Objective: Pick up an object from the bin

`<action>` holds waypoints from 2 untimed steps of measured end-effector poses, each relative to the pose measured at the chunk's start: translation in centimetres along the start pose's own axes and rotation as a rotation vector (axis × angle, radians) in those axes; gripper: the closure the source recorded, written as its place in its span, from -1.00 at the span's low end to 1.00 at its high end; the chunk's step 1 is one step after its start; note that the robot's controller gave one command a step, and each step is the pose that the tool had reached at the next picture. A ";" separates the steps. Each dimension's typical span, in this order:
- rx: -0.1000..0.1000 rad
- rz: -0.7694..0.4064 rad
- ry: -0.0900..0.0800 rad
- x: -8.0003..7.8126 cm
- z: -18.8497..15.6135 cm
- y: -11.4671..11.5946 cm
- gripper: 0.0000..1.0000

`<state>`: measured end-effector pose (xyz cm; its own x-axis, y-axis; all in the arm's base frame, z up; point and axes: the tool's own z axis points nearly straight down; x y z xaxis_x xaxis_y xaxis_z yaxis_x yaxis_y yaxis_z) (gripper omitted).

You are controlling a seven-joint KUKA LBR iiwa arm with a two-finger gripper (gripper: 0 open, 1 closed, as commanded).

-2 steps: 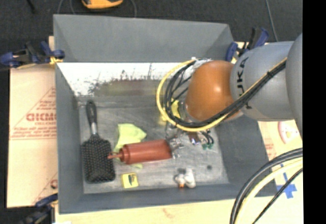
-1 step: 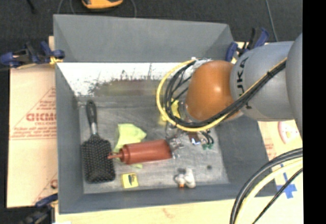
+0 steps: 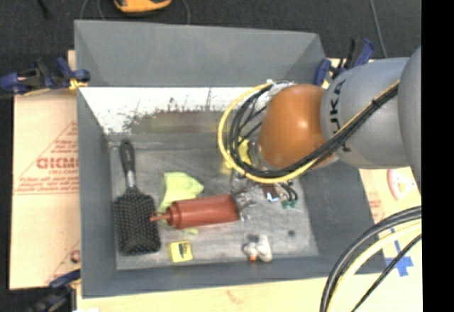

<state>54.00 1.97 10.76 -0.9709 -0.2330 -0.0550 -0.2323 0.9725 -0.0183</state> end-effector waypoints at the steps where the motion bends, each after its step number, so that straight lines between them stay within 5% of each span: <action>1: 0.000 0.000 0.000 0.0 0.0 0.0 1.00; 2: 0.000 0.000 0.000 0.0 0.0 0.0 1.00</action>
Offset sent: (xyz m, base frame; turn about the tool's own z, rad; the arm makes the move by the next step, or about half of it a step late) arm 0.0016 -0.0001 0.1071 0.0011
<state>54.00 1.97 10.76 -0.9710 -0.2328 -0.0550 -0.2321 0.9725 -0.0182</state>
